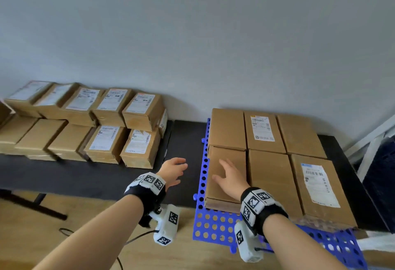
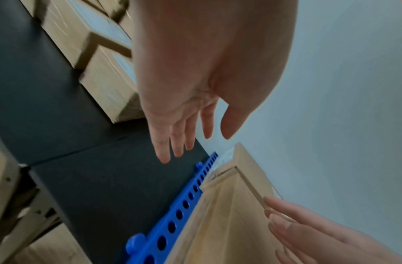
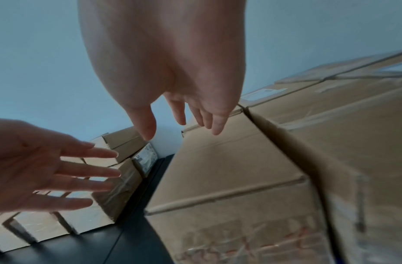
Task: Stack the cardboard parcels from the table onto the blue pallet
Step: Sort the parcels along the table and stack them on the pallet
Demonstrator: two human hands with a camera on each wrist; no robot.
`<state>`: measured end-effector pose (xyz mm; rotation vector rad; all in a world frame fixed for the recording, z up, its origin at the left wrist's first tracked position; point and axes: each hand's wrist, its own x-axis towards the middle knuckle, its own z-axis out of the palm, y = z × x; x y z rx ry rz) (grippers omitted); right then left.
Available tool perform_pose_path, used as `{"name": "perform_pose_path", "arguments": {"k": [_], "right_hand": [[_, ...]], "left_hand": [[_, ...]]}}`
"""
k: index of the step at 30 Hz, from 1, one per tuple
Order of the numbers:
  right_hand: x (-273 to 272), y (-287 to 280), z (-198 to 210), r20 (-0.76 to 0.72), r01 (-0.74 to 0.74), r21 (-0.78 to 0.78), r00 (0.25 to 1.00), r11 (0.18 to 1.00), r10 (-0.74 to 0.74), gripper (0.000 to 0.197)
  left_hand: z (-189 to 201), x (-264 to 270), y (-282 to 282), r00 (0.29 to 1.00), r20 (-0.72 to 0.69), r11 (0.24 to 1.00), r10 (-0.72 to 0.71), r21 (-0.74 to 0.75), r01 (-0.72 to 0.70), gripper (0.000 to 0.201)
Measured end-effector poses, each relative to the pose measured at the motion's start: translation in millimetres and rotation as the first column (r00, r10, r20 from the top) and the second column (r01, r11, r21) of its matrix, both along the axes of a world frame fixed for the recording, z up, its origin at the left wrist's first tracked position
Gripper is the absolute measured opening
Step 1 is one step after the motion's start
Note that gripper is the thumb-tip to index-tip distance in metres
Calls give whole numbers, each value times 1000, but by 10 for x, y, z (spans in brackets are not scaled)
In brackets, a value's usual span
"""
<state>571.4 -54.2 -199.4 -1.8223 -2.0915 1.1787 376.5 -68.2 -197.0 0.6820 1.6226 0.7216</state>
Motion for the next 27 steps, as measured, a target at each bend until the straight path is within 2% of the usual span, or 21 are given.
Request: {"name": "perform_pose_path", "arguments": {"k": [6,13,22,27], "right_hand": [[-418,-79,112,-119,10,-55,993,998,-16,61],[-987,-337,247,-110,31,-72,993,997,-39,58],[-1784,-656,426,-174,196,-36,964,980,-199,57],[-2150,-760,509,-199,235,1,953,972,-230,57]], "left_hand": [[118,-497,-443,993,0,993,118,8,-118,38],[295,-1185,-873,983,-2,981,183,61,-182,38],[582,-2062,-1155,993,-32,980,114,170,-107,37],[670,-2352,-1152,997,-40,979,60,196,-51,39]]}}
